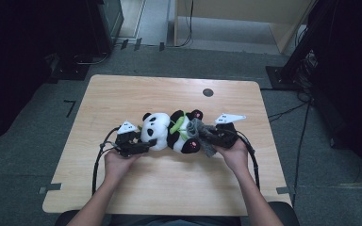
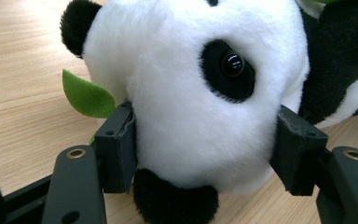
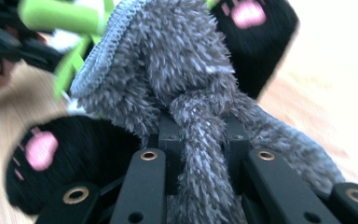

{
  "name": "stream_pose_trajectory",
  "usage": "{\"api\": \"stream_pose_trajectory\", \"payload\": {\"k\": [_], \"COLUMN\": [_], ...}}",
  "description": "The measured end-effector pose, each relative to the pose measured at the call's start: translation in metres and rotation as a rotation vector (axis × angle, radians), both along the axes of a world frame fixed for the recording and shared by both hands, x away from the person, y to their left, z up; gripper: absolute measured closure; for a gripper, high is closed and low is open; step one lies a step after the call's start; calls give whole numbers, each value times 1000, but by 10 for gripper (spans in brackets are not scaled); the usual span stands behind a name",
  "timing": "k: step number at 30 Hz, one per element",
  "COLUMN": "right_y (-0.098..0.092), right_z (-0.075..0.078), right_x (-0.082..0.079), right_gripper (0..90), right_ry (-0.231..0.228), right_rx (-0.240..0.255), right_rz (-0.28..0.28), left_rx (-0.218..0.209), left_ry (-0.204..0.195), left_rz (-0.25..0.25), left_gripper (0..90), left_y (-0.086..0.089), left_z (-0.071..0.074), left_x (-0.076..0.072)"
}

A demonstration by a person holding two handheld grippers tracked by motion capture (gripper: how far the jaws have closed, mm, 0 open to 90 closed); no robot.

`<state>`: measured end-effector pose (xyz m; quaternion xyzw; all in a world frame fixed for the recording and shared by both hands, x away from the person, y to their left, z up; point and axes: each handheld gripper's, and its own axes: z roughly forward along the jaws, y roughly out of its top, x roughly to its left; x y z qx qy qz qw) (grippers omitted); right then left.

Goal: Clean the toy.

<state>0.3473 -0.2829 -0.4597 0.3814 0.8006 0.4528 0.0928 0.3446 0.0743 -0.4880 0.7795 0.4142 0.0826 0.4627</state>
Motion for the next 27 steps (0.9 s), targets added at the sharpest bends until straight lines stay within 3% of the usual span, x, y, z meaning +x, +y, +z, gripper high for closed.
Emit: {"api": "stream_pose_trajectory", "payload": {"k": [3,6,9,12,15,17,27], "right_y": [-5,-8,-11,-15,-20,-26,-46], "right_z": [-5,-12,-16,-17,-17,-17,4], "right_x": [0,-1,-2,-1,0,2,5], "right_gripper": [767,767,767,769,770,771,771], "right_ry": [27,57,89,116,125,136,67], "right_rx": [-2,34,-2,-3,-51,-47,13], "right_rz": [-15,-23,-33,-44,-66,-91,-169], "left_rx": [-7,-6,-8,-9,-7,-7,-4], "left_ry": [2,3,3,5,2,2,-7], "left_rz": [-11,-15,-16,-20,-24,-26,-27], "left_gripper": [334,334,334,334,334,334,333], "left_y": [1,1,2,2,3,3,2], "left_z": [-1,0,0,0,-1,-1,-1], "left_x": [3,4,4,4,5,5,4]}}
